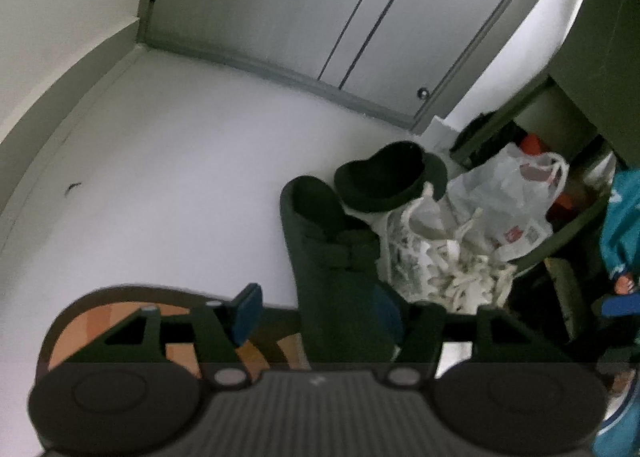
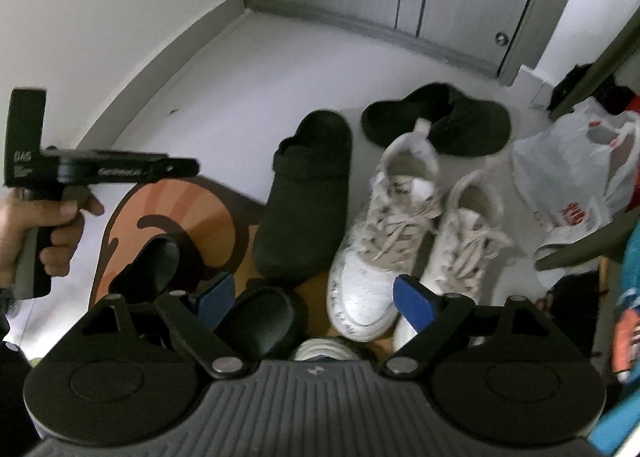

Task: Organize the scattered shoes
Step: 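Move the open left tool toward the black slide sandal by the door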

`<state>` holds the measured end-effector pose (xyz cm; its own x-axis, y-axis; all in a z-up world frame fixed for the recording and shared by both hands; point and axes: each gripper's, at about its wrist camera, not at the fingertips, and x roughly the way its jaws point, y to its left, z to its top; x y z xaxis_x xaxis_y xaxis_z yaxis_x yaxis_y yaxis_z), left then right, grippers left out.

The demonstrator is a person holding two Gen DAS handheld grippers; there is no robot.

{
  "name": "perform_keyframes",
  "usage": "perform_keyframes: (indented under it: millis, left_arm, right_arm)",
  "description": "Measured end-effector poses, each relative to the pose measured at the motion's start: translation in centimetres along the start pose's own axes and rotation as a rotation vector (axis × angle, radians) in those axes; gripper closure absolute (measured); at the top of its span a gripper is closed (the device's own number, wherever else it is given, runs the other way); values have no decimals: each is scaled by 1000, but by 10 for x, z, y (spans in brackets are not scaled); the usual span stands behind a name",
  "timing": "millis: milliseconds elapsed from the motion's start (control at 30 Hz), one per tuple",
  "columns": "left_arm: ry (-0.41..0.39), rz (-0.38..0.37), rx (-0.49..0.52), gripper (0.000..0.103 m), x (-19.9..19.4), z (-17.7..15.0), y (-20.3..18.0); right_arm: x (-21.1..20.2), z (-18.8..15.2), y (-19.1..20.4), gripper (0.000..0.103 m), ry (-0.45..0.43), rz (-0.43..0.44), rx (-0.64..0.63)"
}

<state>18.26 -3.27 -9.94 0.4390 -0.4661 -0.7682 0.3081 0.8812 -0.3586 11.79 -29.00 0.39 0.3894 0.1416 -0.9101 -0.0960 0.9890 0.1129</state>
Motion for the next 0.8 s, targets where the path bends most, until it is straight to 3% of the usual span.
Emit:
perform_keyframes:
  millis: [167,267,367,400,600,800]
  left_arm:
    - [-4,42,26,35,7,-2,-6]
    - [-30,55,-14,34,12,2,-4]
    - [-61,74,-71,22,14,3,0]
    - [-67,84,-89,21,17,4,3]
    - [16,150,-150,22,38,18,15]
    - [27,190,-224,22,32,55,14]
  right_arm:
    - [-18,18,-15,13,-62,29,-18]
    - [-17,28,-28,13,-77,45,-17]
    - [-17,45,-43,13,-75,63,-54]
    - [-17,52,-50,13,-74,73,-77]
    - [-2,93,-85,13,-48,88,-115]
    - [18,125,-110,13,-28,106,-135]
